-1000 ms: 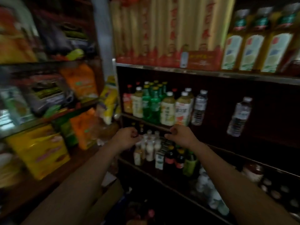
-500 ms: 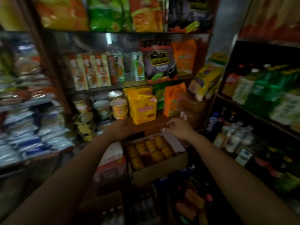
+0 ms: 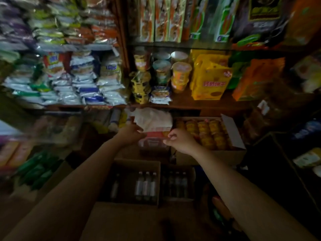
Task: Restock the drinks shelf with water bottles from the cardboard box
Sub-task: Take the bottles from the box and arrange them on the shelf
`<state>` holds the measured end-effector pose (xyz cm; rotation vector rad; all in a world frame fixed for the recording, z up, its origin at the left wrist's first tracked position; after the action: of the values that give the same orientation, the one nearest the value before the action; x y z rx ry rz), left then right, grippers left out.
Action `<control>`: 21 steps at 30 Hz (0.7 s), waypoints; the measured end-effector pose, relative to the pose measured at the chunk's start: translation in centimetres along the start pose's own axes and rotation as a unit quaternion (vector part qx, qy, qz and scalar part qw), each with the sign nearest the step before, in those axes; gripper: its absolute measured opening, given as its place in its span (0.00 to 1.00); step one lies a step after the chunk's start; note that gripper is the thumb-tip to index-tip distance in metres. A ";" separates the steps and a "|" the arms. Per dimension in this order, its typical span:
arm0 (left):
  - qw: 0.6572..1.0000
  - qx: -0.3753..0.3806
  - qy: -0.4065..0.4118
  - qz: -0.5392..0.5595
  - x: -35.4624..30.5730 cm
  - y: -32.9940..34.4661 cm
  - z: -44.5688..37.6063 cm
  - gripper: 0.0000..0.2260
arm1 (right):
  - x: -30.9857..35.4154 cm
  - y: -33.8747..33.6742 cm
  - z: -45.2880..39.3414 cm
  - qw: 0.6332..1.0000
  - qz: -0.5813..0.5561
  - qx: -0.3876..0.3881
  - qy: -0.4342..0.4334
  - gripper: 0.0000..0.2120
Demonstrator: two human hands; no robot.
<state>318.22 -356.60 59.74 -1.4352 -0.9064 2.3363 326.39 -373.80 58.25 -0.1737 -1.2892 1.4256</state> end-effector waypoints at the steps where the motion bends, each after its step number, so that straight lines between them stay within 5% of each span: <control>1: 1.000 -0.003 -0.009 0.013 1.1 0.2 -0.4 0.22 | -0.1 1.4 -1.1 1.000 -0.008 0.013 -0.001 0.17; 5: 0.996 -0.008 -0.085 0.017 6.7 2.0 -2.5 0.13 | -1.0 6.8 -5.0 0.996 -0.033 0.078 0.007 0.19; 14: 0.967 0.033 -0.227 0.111 24.5 10.5 -8.9 0.11 | -6.2 22.7 -12.3 0.979 -0.090 0.172 0.067 0.19; 21: 0.935 0.059 -0.309 0.163 40.3 20.1 -15.6 0.12 | -13.1 35.9 -18.9 0.976 -0.113 0.154 0.104 0.17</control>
<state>314.45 -345.76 13.48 -0.8490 -0.6688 3.1193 322.40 -363.89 16.98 0.0321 -0.8735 1.3525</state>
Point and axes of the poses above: each hand's wrist, its own z-axis away from the middle knuckle, its own y-axis out of the palm, x = y × z, the point moved 8 cm from there along -z, towards the middle knuckle, and after that the axes turned 8 degrees about z, right-handed, at the moved point
